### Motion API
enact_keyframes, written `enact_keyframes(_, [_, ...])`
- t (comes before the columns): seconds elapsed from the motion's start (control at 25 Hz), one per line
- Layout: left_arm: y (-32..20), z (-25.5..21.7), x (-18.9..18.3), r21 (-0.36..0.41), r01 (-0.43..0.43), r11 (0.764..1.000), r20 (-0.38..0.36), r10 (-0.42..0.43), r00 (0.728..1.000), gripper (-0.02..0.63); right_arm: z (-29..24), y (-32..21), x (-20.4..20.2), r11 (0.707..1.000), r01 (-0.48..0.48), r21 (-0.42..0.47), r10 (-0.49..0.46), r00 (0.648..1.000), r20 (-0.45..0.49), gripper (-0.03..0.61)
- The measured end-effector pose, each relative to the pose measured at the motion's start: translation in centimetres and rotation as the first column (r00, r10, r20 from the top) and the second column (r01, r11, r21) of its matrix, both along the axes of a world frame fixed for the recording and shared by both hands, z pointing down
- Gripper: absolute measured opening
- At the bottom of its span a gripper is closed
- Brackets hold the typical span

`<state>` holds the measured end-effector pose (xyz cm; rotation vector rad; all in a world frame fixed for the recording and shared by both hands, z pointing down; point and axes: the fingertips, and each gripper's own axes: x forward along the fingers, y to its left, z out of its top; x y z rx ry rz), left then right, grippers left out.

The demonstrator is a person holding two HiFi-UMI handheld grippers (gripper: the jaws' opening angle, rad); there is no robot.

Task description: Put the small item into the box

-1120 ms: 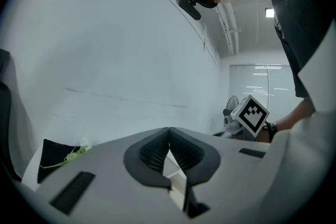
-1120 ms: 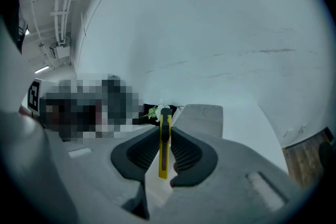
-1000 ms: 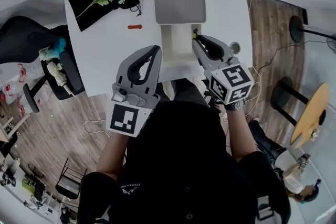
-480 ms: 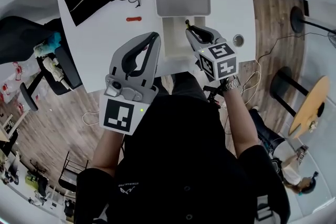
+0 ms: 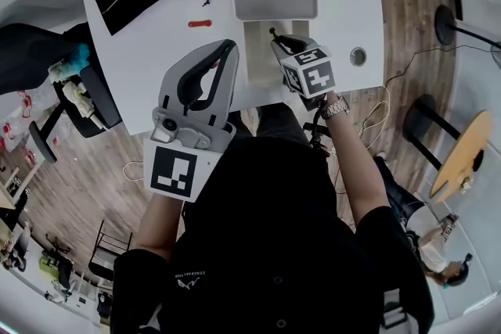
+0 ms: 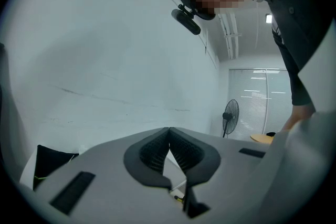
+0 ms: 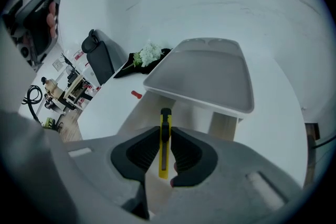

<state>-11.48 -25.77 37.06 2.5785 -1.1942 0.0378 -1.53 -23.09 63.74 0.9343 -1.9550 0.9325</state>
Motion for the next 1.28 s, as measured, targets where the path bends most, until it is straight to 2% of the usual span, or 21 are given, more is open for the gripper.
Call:
enact_keyframes(0.2, [-0.2,0.0,-0.4,-0.001,0.016,1.000,0.004,-0.016,1.000,0.005,2.2,0.2,0.5,0.998,0.030,-0.046,-0.035,0.993,-0.108,0.069])
enact_keyframes(0.44, [-0.1,0.2,-0.3,-0.004,0.024,1.000,0.002,-0.024,1.000,0.005,2.7,0.0,-0.3,0.988,0.149,-0.038,-0.154,0.971,-0.182,0.069])
enact_keyframes(0.8, [0.5,0.4,-0.8,-0.004,0.040,0.999,0.021,-0.040,0.999,0.005,4.0,0.5,-0.8,0.942,0.335,-0.023,-0.324,0.887,-0.328,0.069])
enact_keyframes(1.04, [0.9,0.2,-1.5,0.001,0.066,0.998,0.021,-0.066,0.998,0.005,4.4,0.8,-1.0,0.916,0.401,-0.029,-0.384,0.850,-0.362,0.069])
enact_keyframes(1.28, [1.3,0.0,-2.2,0.005,0.091,0.996,0.023,-0.091,0.996,0.005,4.3,1.0,-1.4,0.907,0.421,-0.032,-0.406,0.849,-0.337,0.078])
